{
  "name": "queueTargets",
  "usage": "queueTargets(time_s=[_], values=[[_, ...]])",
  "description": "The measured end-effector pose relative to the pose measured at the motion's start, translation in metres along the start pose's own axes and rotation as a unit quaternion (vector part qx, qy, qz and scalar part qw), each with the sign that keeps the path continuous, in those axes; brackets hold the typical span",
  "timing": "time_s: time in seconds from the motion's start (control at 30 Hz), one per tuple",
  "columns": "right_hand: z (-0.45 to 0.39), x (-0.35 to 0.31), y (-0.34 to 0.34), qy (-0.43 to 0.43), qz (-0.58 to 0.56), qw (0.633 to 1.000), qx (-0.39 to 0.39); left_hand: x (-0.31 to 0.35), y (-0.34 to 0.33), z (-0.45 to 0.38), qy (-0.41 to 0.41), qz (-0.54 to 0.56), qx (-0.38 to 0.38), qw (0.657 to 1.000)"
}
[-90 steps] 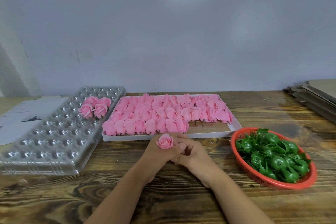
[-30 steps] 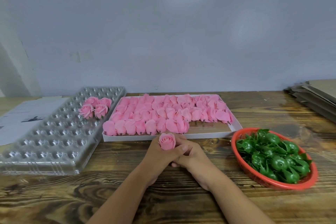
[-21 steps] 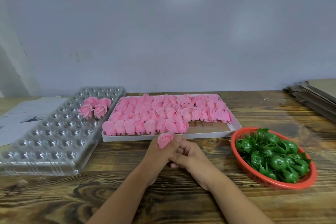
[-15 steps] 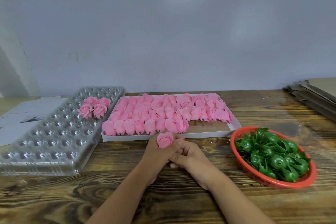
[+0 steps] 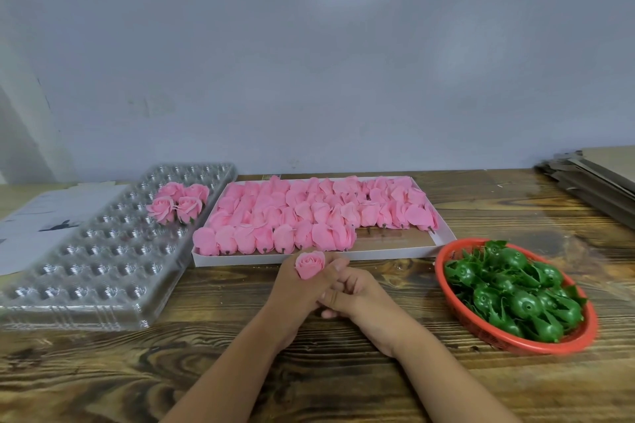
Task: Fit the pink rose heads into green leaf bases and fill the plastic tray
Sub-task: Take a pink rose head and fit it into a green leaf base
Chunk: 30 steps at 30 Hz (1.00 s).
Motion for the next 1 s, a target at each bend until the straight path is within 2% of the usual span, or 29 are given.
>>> queueTargets(time_s=[0.3,0.5,0.63,0.8,0.9,1.0], values=[[0.0026,-0.0026,-0.0017,-0.005,-0.003,1.0,-0.001,0.0,0.0021,-0.0022,0.007,0.042,-0.052,0.998],[0.0044,-0.0017,0.0012,-0.032,-0.059,0.996,-0.06,0.0059,-0.0002,0.0004,0.012,0.069,-0.199,0.977],[0.0063,-0.001,-0.0007,-0.067,-0.118,0.985,-0.11,0.0071,0.0012,0.0047,0.013,0.09,-0.245,0.965],[0.0073,0.0022,-0.0008,-0.1,-0.139,0.978,-0.118,0.0017,0.0002,0.0062,0.026,0.055,-0.244,0.968],[0.0058,0.0024,-0.0004,-0.091,-0.144,0.979,-0.109,-0.0003,0.0037,0.0041,0.021,0.051,-0.202,0.978],[0.0018,0.0059,-0.0005,-0.065,-0.094,0.992,-0.062,-0.002,0.0043,0.0024,0.025,0.036,-0.151,0.988]])
Point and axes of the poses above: each hand's wrist, its own z-axis away from the middle knuckle, its own y-axis out of the back of the hand, x = y × z, the point moved 4 cm from there along -z, towards the middle knuckle, and after that the axes turned 3 degrees about -y, right-handed, at the moved point
